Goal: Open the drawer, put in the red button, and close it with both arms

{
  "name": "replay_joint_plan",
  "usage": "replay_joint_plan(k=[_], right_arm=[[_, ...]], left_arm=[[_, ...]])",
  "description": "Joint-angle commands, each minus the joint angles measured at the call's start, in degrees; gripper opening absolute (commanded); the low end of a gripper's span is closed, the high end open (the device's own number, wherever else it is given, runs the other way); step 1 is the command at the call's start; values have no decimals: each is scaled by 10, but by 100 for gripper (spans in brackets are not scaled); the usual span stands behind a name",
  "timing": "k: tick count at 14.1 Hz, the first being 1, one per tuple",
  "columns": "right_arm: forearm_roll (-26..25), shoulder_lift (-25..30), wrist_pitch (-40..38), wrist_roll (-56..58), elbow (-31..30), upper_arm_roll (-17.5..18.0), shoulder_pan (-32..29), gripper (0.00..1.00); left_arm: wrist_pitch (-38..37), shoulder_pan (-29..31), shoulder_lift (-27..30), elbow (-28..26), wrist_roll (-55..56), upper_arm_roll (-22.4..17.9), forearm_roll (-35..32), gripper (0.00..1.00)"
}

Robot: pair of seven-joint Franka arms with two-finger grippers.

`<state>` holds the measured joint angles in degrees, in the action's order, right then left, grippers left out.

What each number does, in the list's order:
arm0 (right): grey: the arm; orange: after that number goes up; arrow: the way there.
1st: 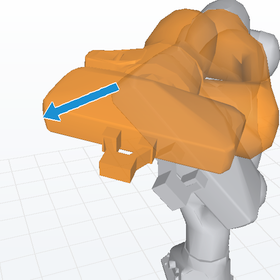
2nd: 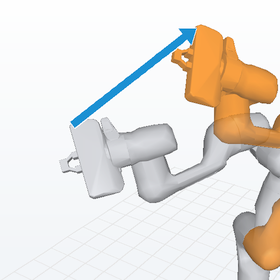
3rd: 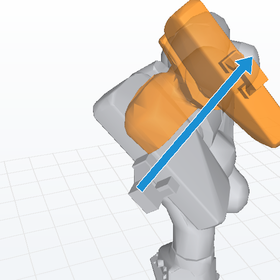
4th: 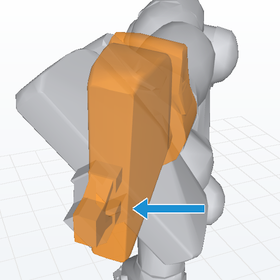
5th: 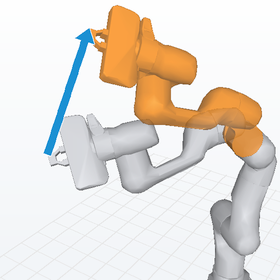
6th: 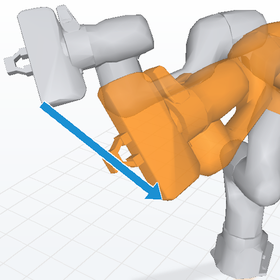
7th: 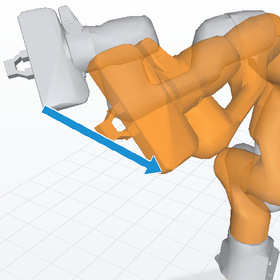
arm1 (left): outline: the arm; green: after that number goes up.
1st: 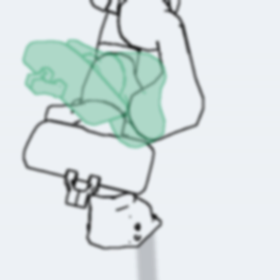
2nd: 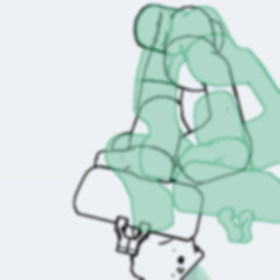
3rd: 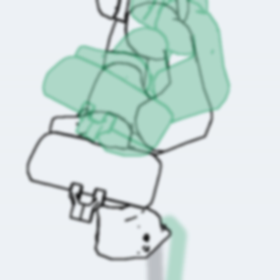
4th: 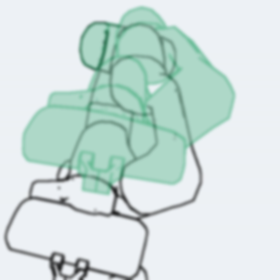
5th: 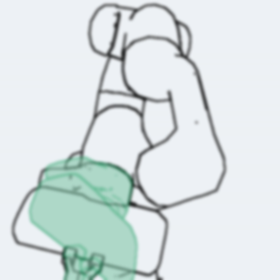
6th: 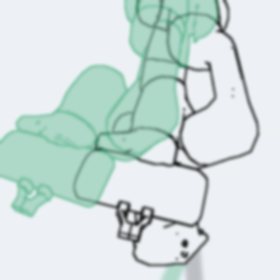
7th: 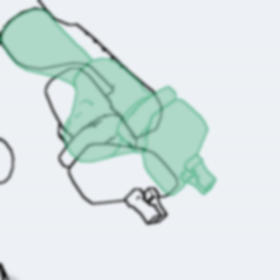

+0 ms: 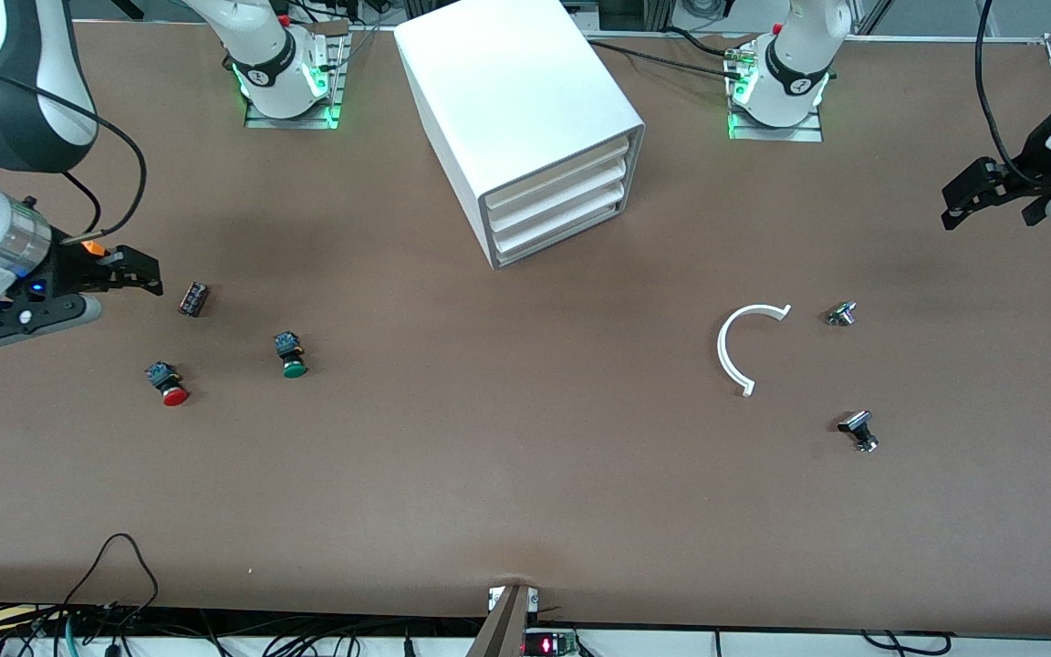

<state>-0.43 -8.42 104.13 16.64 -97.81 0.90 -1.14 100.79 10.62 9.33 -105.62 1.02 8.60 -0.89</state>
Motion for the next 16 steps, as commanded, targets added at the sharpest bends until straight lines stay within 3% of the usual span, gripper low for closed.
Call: replay_joint_plan(k=[1, 16], right_arm=[[-2, 1, -65, -1, 52, 1, -1, 100], [-7, -6, -88, 7, 61, -6, -6, 100]], left_arm=[[-5, 5, 3, -5, -7, 4, 11, 100], [-59, 5, -6, -12, -160, 4, 26, 100]])
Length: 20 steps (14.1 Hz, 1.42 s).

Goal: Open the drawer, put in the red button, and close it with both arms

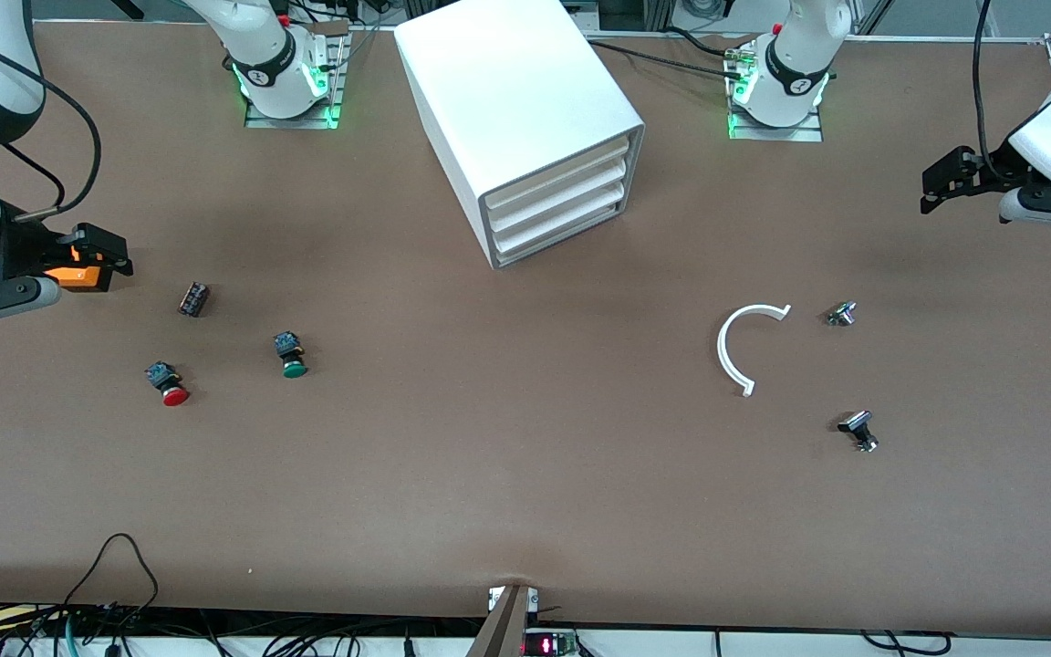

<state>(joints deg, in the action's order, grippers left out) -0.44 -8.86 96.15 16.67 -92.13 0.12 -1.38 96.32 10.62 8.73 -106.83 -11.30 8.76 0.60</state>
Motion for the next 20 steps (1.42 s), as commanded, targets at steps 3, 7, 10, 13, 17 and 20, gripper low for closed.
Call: replay_joint_plan(k=[3, 7, 10, 13, 17, 20], right_arm=[[-8, -12, -4, 31, 2, 1, -10, 100], [-7, -16, 4, 57, -7, 1, -19, 100], [-7, -16, 4, 57, -7, 1, -19, 100], [-7, -17, 4, 57, -8, 1, -19, 100], [-7, -19, 4, 56, -8, 1, -19, 100], [-7, -20, 4, 56, -9, 1, -19, 100]], left_arm=[[-24, 8, -1, -1, -64, 0, 11, 100], [-23, 9, -4, -1, -65, 0, 5, 100], [-24, 8, -5, -1, -62, 1, 15, 100], [-24, 5, -15, -1, -55, 4, 54, 100], [-16, 0, -45, -22, -49, 34, 152, 99], [24, -1, -64, -34, -33, 95, 172, 99]])
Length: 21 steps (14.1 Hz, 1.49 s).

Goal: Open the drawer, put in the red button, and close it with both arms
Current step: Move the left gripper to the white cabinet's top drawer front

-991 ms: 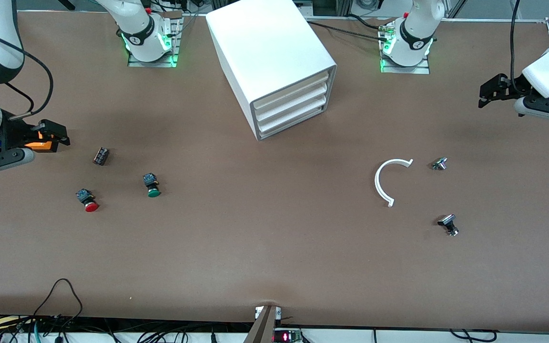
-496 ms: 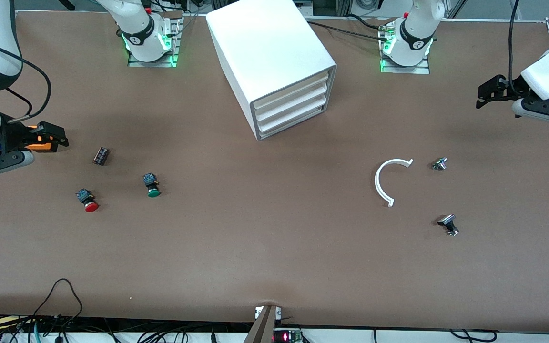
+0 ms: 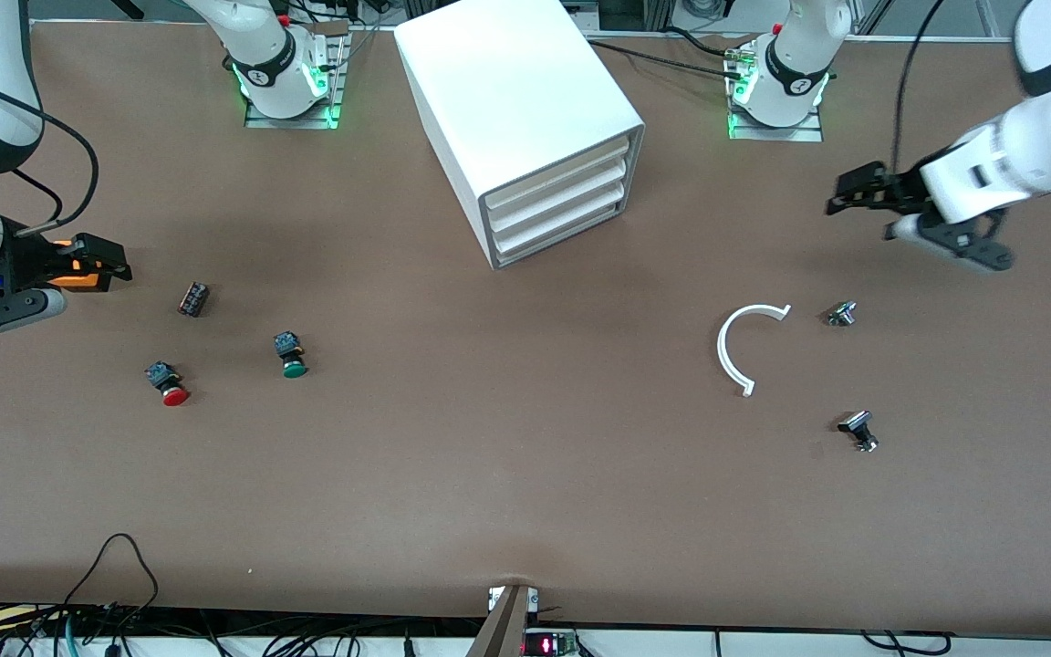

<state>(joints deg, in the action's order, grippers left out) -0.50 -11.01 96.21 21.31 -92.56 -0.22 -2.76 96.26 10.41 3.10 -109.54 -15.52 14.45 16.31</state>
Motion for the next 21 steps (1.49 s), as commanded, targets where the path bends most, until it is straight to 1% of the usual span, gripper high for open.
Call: replay_joint_plan(k=[1, 3, 5, 7, 9, 10, 11, 12, 13, 14, 16, 18, 21], right_arm=[[-7, 2, 3, 8, -4, 4, -5, 100], [-7, 1, 3, 8, -4, 3, -7, 100], [-7, 0, 3, 8, -4, 3, -7, 100], [-8, 0, 3, 6, -5, 3, -7, 100], [-8, -2, 3, 4, -5, 3, -7, 100], [-9, -3, 3, 4, -5, 3, -7, 100], [-9, -3, 3, 3, -5, 3, -7, 100], [-9, -3, 3, 2, -5, 3, -6, 100], [-9, -3, 3, 2, -5, 3, -7, 100], [-9, -3, 3, 2, -5, 3, -7, 100], [-9, -5, 3, 1, -5, 3, -7, 100], [-9, -5, 2, 1, -5, 3, -6, 100], [-9, -5, 2, 1, -5, 3, -7, 100]], left_arm=[[34, 1, -17, -7, 12, 63, 24, 99], [55, 1, -32, -16, 28, 98, 56, 99], [99, 1, -43, -40, 27, 143, 65, 99], [145, 1, -71, -58, 26, 184, 72, 98], [204, 2, -83, -94, 19, 217, 109, 95], [223, 2, -85, -105, 19, 232, 121, 93], [226, 2, -90, -107, 19, 240, 123, 93], [227, 2, -94, -107, 17, 240, 123, 91], [233, 2, -102, -106, 14, 240, 123, 82], [249, 2, -107, -107, 11, 241, 123, 78], [279, 1, -135, -109, 10, 255, 123, 72], [299, -21, -168, -109, 10, 262, 123, 72], [302, -39, -197, -108, 10, 268, 129, 74]])
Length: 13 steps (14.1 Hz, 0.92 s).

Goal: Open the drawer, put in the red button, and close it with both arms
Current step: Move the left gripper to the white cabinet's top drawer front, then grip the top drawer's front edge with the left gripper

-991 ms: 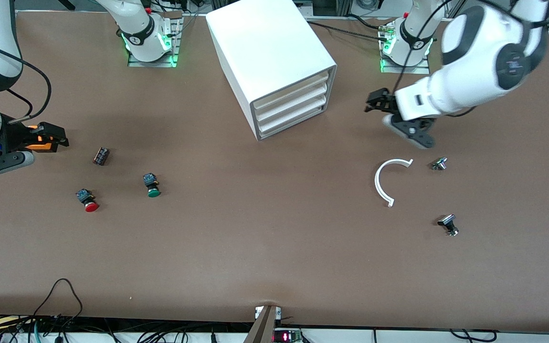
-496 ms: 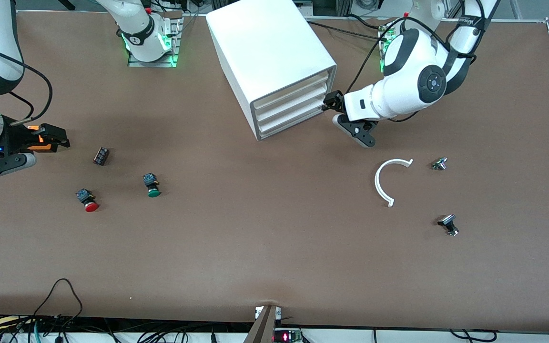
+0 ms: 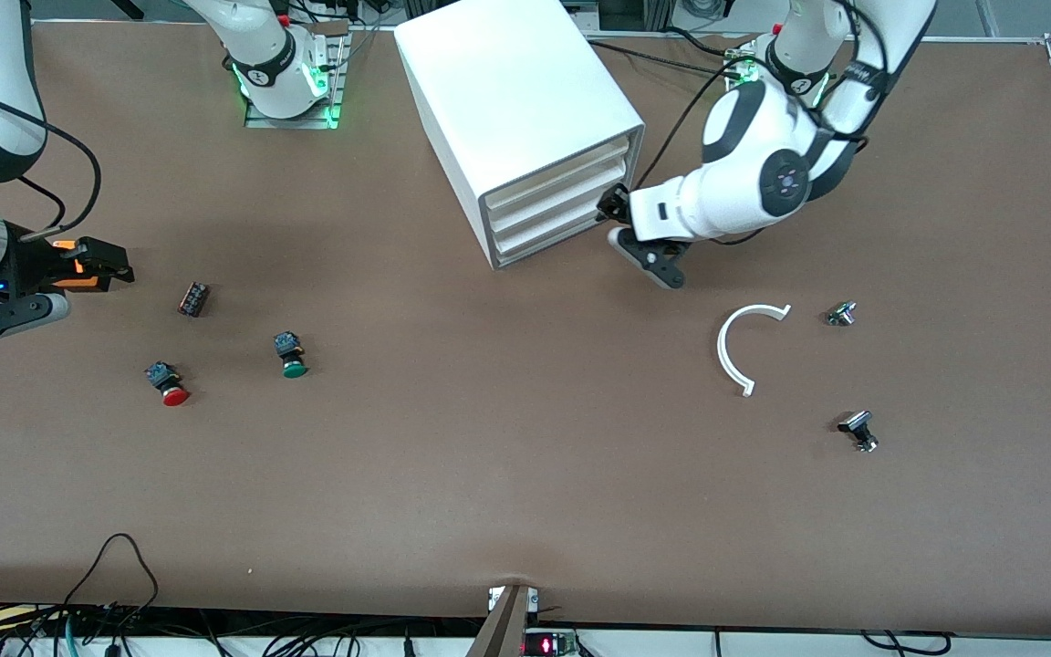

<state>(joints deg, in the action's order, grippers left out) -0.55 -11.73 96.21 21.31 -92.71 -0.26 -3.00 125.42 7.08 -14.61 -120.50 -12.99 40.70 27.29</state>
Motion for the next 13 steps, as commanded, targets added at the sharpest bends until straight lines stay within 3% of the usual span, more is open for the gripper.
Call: replay_joint_plan(k=[1, 4, 8, 13], right_arm=[[-9, 2, 2, 1, -4, 3, -3, 100], [-9, 1, 2, 1, -4, 2, -4, 100], [-9, -2, 3, 1, -4, 2, -4, 100], [-16, -2, 3, -14, -4, 3, 2, 100]], left_arm=[[13, -9, -30, 2, -17, 9, 21, 74], [12, -9, -45, 2, -21, 17, 59, 74], [9, -2, -65, 3, -119, 16, 124, 73], [15, -5, -79, 2, -140, 17, 145, 72]])
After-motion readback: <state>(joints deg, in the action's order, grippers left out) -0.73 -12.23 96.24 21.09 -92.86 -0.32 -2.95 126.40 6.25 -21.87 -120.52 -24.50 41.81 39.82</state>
